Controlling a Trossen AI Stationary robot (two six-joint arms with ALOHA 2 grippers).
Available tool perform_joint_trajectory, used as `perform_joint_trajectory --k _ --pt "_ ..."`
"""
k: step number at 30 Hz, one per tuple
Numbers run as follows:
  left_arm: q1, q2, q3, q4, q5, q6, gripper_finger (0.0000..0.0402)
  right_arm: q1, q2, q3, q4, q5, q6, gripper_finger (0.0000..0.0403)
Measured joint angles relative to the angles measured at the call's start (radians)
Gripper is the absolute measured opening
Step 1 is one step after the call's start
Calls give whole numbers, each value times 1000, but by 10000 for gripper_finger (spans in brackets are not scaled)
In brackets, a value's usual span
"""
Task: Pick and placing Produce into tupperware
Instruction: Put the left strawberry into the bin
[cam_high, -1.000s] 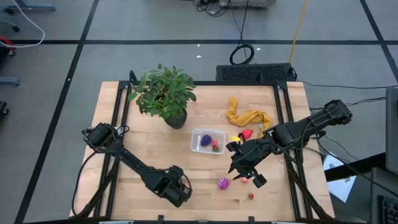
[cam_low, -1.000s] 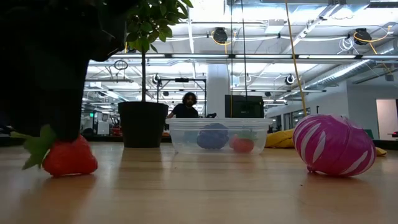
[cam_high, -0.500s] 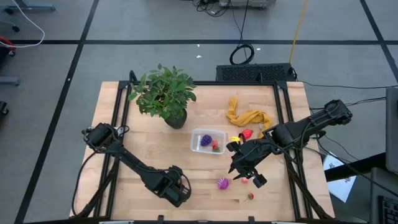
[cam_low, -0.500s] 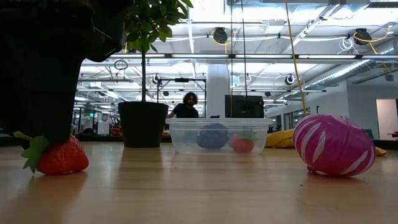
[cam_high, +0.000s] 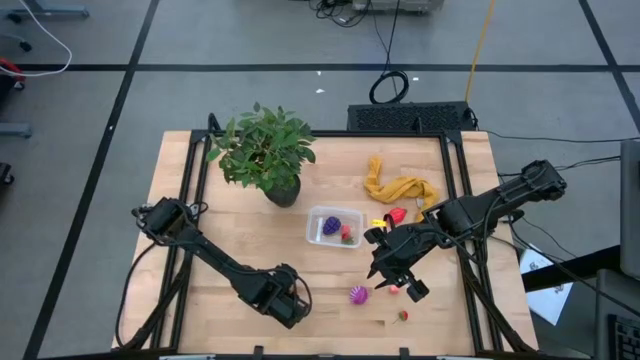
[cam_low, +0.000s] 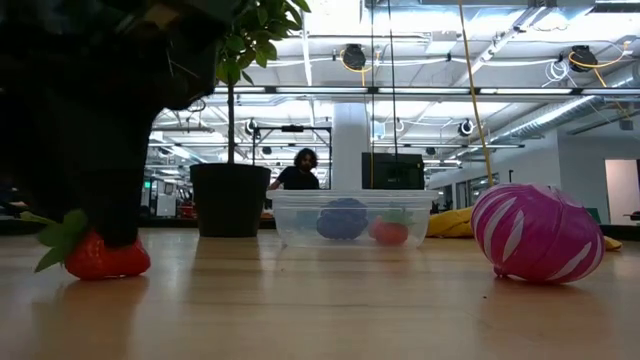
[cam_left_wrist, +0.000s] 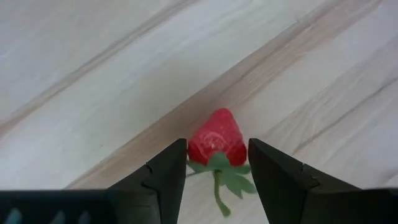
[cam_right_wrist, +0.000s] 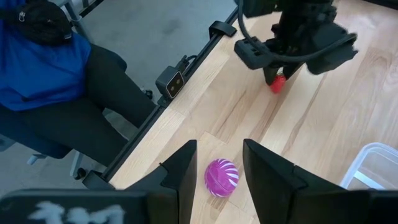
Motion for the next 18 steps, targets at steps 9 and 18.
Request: perform_joint_trajectory --k 9,18 --pt "10 23 1 17 25 43 177 0 0 0 9 0 0 118" --pt "10 23 0 30 9 57 128 0 0 0 8 0 0 118"
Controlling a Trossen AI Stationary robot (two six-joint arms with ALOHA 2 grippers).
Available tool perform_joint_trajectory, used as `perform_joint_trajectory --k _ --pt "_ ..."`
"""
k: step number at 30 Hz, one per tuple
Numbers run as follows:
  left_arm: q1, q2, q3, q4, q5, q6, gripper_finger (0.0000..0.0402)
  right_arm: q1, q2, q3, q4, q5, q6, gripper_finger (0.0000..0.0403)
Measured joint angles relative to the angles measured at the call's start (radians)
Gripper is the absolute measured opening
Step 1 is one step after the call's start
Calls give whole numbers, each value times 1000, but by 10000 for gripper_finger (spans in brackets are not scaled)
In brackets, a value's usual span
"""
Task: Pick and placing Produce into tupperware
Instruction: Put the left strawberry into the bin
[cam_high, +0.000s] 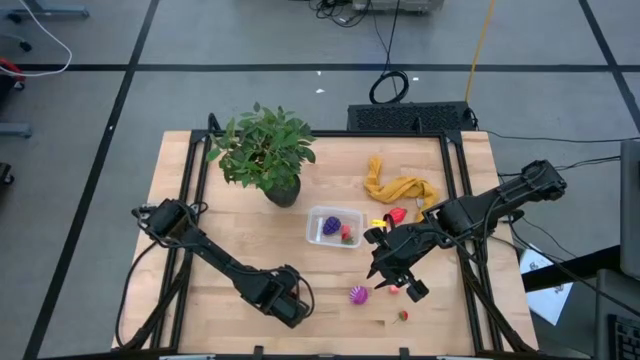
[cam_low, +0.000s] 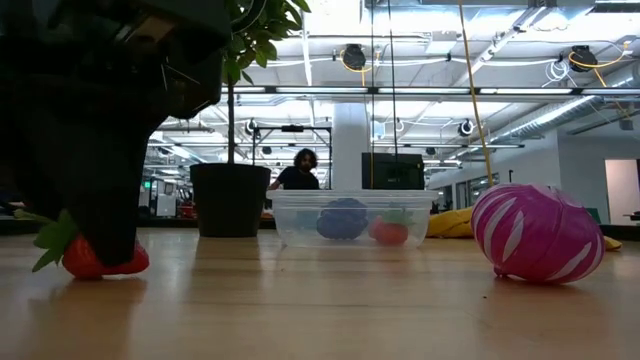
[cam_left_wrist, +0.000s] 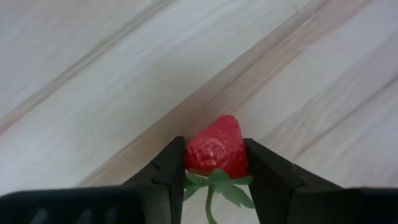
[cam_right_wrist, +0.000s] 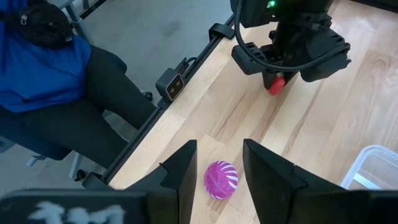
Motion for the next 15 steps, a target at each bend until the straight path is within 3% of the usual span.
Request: perform_joint_trajectory --k 8,15 --pt "3 1 0 36 -19 10 154 0 0 0 0 0 0 118" --pt "9 1 0 85 -36 41 139 0 0 0 0 0 0 118"
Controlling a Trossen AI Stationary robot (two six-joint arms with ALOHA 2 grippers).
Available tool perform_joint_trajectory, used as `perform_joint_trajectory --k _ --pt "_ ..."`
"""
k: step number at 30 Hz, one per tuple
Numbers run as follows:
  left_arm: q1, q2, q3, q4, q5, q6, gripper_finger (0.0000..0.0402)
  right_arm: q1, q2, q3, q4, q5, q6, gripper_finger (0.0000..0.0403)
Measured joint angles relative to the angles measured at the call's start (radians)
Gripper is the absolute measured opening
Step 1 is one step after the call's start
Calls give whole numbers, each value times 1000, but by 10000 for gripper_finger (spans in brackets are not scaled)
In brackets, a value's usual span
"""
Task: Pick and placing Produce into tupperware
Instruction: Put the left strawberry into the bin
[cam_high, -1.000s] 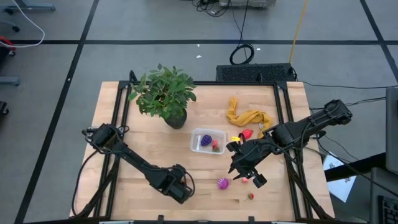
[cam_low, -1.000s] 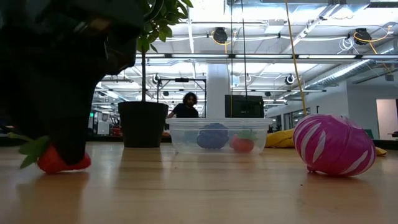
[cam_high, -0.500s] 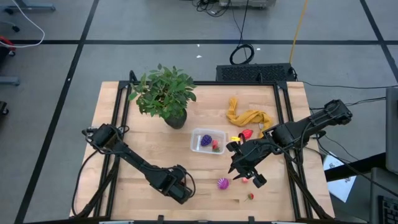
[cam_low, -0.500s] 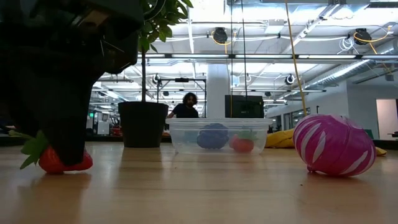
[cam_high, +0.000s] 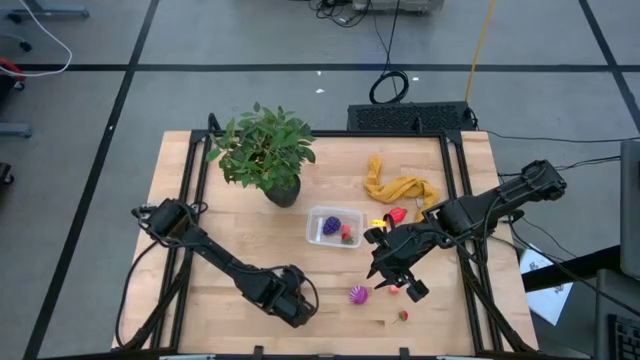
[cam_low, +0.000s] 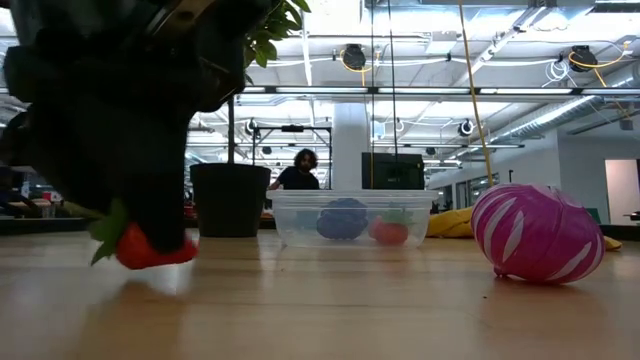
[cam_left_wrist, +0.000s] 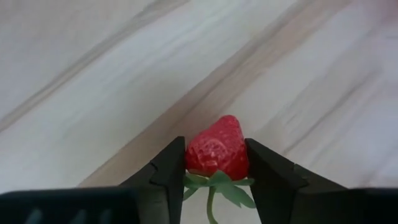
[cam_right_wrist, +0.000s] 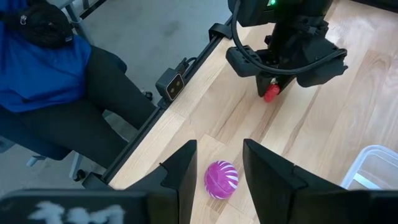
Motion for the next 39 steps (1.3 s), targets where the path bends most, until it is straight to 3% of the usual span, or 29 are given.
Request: perform_joint_trajectory --k 10,20,33,39 --pt "32 0 84 -16 -37 132 152 0 0 0 0 0 0 118" --pt "78 0 275 -176 -235 313 145 0 -14 0 -49 0 -8 118" --pt "160 0 355 -192 -317 489 145 0 -183 0 -84 0 -9 118" --pt "189 0 359 -253 -368 483 145 0 -228 0 -83 0 -8 118"
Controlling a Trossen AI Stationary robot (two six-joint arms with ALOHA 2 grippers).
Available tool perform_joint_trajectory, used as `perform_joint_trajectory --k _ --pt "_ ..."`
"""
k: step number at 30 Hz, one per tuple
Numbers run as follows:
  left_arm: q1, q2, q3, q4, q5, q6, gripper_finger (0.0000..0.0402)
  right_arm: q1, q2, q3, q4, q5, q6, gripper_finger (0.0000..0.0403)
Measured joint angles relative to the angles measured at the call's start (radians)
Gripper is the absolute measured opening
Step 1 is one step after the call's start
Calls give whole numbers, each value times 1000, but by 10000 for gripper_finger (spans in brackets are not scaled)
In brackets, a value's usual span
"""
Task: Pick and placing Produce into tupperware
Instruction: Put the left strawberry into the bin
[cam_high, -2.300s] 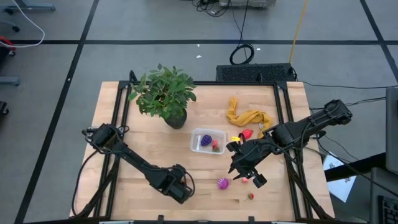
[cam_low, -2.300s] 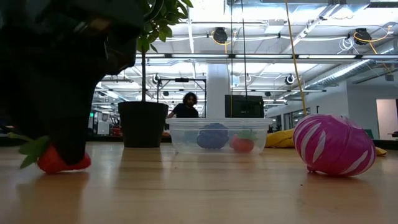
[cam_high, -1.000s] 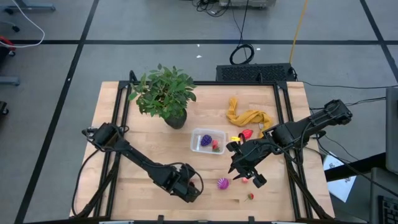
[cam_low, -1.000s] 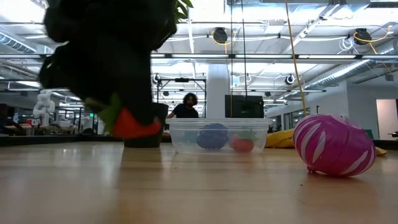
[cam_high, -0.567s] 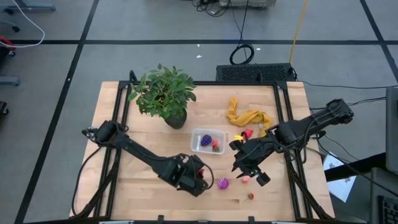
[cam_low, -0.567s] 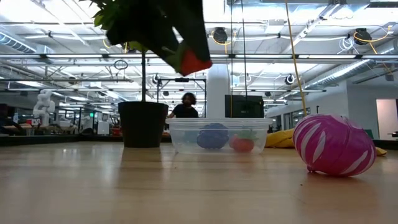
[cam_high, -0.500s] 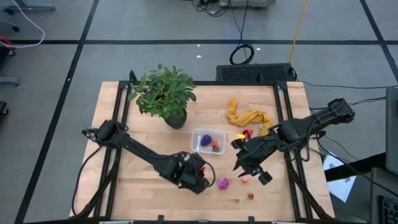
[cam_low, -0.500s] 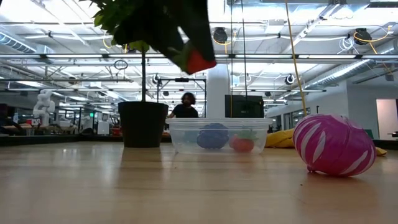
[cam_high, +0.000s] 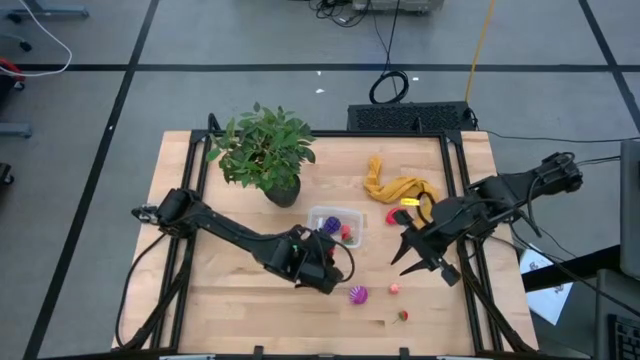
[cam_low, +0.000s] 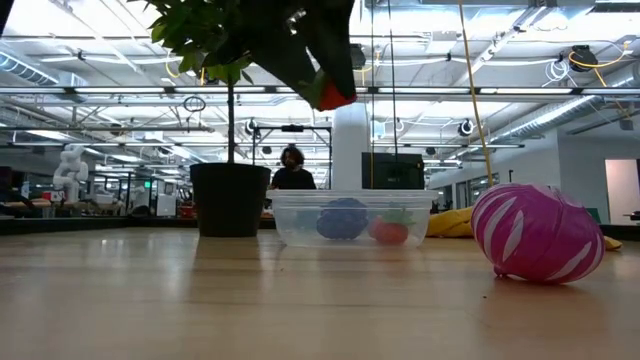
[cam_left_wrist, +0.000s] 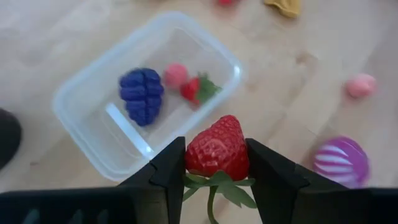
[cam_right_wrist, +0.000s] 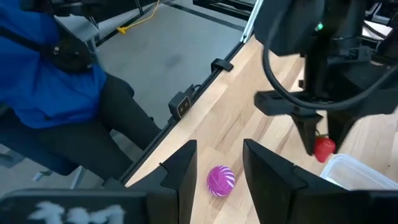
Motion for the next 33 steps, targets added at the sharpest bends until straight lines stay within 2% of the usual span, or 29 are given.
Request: perform_joint_trajectory --k 5,14,25,33 --pt "9 0 0 -38 -59 -32 145 0 -3 0 0 0 0 118" --pt "16 38 0 4 -151 -43 145 0 0 0 1 0 -3 118" --pt "65 100 -1 -12 -111 -52 145 0 0 -2 -4 -3 0 118" --pt "89 126 -2 -48 -70 -122 145 0 0 -80 30 -3 0 118"
